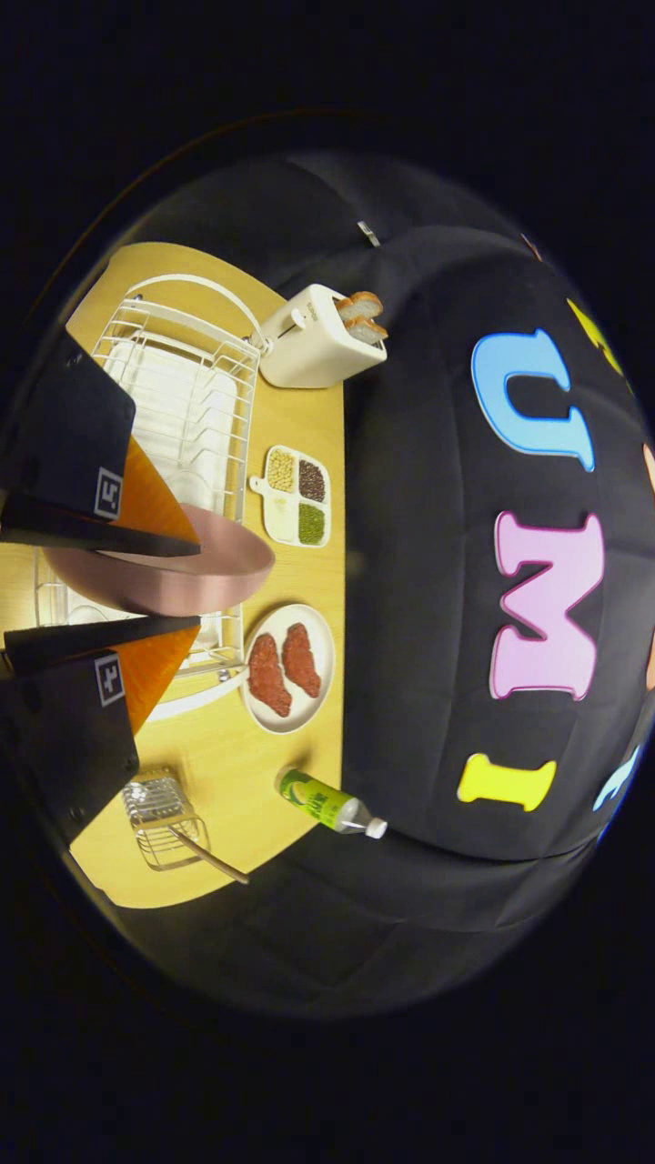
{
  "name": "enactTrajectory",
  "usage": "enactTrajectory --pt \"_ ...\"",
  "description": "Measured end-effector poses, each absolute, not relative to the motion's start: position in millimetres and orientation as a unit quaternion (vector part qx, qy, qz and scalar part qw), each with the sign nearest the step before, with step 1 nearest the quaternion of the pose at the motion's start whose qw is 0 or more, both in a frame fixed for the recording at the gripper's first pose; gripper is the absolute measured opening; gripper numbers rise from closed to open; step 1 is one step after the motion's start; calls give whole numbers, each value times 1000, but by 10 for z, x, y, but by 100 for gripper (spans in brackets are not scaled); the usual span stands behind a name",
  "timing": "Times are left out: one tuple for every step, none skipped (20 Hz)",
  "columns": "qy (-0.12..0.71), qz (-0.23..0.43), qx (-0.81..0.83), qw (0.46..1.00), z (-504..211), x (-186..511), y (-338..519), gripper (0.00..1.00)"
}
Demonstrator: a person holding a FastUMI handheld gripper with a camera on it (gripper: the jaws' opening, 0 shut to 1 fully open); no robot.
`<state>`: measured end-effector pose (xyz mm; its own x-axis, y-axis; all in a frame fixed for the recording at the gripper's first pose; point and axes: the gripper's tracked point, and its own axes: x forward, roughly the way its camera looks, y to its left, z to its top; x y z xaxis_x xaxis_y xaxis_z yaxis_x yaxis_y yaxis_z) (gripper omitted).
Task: Take the plate from the dish rack, then take the spoon from the basket and place it into the plate.
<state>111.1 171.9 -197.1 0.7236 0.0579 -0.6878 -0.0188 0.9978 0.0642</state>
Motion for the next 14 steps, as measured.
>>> enactTrajectory --pt "381 7 52 923 -1987 1146 1721 35" --pt "387 -2 62 920 -1935 1126 1716 33" --pt "390 -7 63 919 -1960 1150 1693 29" --pt "386 -5 56 921 -1918 1132 1704 29" --pt "383 -2 48 923 -1934 1144 1748 27" --pt "379 -1 43 925 -1897 1136 1770 27" --pt "374 -3 41 926 -1861 1139 1777 27" --pt "370 -5 37 928 -1827 1141 1784 27" --pt "365 -6 34 930 -1784 1151 1778 27" --pt "360 -9 30 933 -1730 1161 1773 27" --pt "353 -12 25 935 -1678 1181 1759 27" --pt "346 -15 17 938 -1639 1194 1730 27" --pt "338 -19 11 941 -1557 1206 1700 27" --pt "326 -17 9 945 -1468 1235 1703 27"
